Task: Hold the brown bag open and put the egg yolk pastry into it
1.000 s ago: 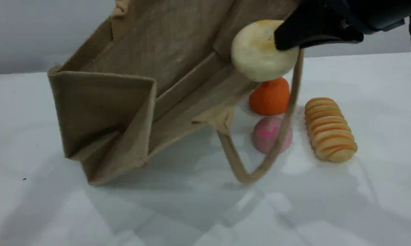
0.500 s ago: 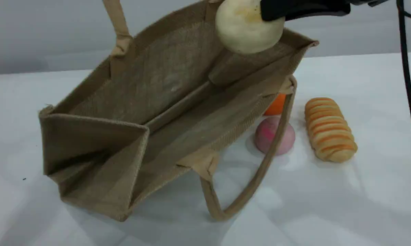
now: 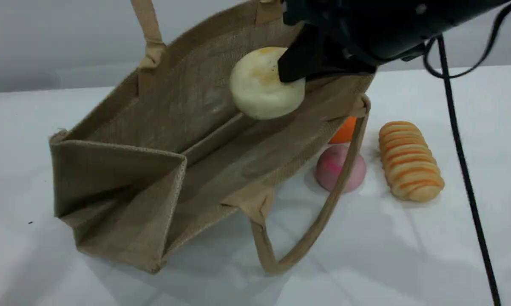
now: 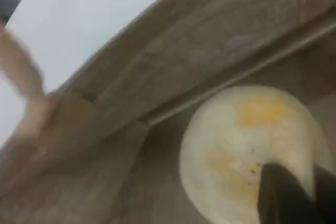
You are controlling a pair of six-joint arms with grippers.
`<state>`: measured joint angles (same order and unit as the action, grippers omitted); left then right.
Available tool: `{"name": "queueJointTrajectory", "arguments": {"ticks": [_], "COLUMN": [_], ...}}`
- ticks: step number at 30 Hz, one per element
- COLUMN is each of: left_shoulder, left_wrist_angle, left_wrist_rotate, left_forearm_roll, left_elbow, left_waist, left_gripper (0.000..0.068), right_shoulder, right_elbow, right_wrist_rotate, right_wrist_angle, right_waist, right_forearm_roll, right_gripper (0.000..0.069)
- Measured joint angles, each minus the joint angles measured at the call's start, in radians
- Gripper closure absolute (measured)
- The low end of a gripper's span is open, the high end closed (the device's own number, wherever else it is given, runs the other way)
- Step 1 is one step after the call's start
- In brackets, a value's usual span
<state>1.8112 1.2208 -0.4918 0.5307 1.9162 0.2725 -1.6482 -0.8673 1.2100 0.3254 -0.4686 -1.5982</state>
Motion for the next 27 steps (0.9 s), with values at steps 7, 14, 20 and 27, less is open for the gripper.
{"name": "queueJointTrajectory", "arguments": {"ticks": [7, 14, 20, 27], "left_shoulder": [0.0, 0.0, 0.0, 0.0], "left_wrist_angle": [0.001, 0.001, 0.001, 0.001], "left_wrist_rotate": [0.0, 0.0, -0.001, -0.001], "left_forearm_roll": [0.0, -0.002, -0.007, -0.007], "left_elbow": [0.001, 0.001, 0.001, 0.001], "left_waist": [0.0, 0.0, 0.0, 0.0], "left_gripper": [0.0602, 0.0602, 0.0602, 0.0602], "right_shoulder": [-0.125, -0.238, -0.226, -0.174], "right_elbow": [-0.093, -0.177, -0.178, -0.178], "right_wrist_rotate": [0.005, 0.024, 0.035, 0.027], "right_wrist_angle": [0.016, 0.02, 0.038, 0.047], "right_waist": [-0.028, -0.041, -0.041, -0.04], "right_forearm_roll": [-0.003, 0.011, 0.049, 0.126], "right_gripper": [0.0666, 0.0657, 0.0545, 0.0314]}}
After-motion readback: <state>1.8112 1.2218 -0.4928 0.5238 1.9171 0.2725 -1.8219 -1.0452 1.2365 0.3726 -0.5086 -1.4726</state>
